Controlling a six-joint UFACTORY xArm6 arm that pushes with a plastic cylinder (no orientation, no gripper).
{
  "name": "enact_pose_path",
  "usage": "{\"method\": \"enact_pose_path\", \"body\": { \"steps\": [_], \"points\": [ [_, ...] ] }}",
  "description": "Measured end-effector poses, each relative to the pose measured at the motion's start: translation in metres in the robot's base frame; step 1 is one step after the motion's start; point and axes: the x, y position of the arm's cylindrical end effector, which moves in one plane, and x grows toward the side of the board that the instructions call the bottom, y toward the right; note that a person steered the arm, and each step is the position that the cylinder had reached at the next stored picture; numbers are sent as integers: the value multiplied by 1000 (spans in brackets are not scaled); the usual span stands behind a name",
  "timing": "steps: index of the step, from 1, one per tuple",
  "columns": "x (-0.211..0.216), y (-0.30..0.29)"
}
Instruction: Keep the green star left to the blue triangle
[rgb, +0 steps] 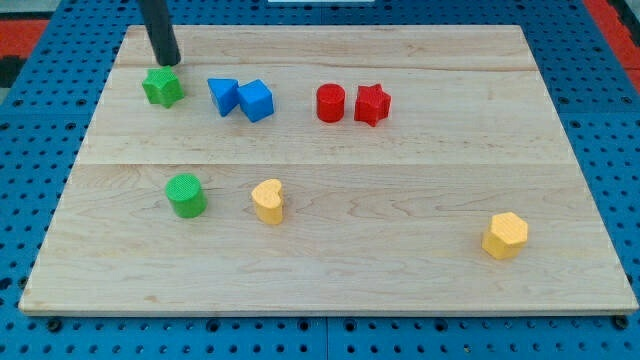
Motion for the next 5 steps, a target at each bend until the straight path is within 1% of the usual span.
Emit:
{"method": "enact_pose_path", "body": {
  "steps": [2,3,4,5],
  "points": [
    [41,-6],
    [19,-42],
    [49,-91],
    [139,-36]
  ]
}}
